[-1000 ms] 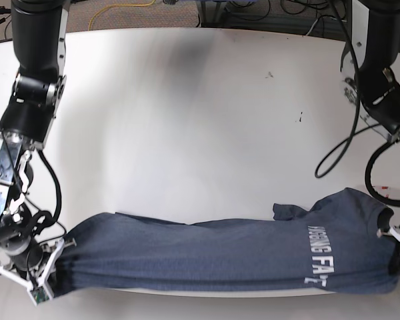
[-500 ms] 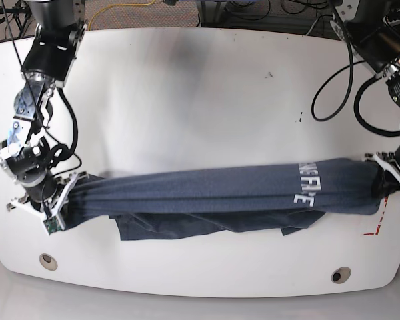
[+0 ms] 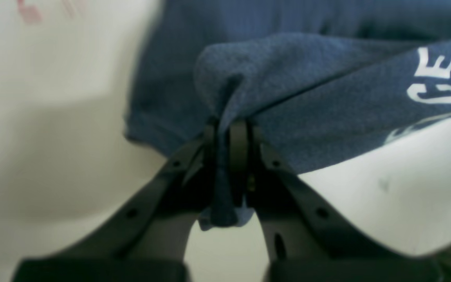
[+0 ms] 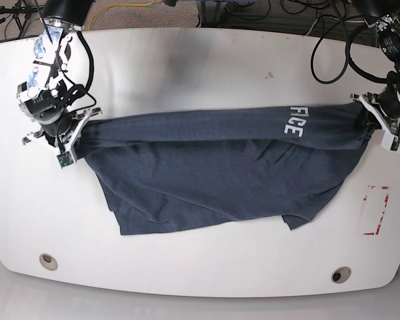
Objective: Fold the T-shirt properly
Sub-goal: 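Swing the held hem over the shirt body, laying it down beyond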
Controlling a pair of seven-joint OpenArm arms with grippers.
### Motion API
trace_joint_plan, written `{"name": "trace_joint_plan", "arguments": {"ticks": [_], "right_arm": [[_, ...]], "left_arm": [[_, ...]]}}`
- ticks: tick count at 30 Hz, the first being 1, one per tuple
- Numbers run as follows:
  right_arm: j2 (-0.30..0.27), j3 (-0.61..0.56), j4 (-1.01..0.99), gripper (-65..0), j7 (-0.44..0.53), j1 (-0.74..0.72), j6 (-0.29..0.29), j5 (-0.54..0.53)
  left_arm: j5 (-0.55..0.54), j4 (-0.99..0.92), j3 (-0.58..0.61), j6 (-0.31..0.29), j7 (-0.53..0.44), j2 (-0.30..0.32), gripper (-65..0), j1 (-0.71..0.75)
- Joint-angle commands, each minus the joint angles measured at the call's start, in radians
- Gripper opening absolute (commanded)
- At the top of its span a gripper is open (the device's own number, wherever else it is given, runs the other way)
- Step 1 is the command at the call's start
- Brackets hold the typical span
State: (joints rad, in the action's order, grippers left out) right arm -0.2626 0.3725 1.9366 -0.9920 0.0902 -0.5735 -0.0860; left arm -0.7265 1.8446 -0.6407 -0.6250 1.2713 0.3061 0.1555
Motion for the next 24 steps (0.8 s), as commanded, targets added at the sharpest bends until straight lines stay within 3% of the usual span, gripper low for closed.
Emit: {"name": "trace_joint_plan", "arguments": {"ticks": [1, 11, 24], "right_arm": [[-0.007, 0.007, 0.021, -65.0, 0.020, 0.041, 0.008, 0.001], [0.021, 0.007, 0.014, -65.0, 0.022, 0.127, 0.008, 0.007], [0.019, 0.007, -0.061, -65.0, 0.022, 0.131, 0.008, 0.009]], "left_arm": [[-0.008, 0.016, -0.009, 0.000, -0.022, 0.021, -64.9, 0.028], [0.002, 0.004, -0.009, 0.000, -0.023, 0.021, -64.7, 0.111], [0.112, -0.101, -0.006, 0.000, -0.023, 0.023, -64.4, 0.115]]}}
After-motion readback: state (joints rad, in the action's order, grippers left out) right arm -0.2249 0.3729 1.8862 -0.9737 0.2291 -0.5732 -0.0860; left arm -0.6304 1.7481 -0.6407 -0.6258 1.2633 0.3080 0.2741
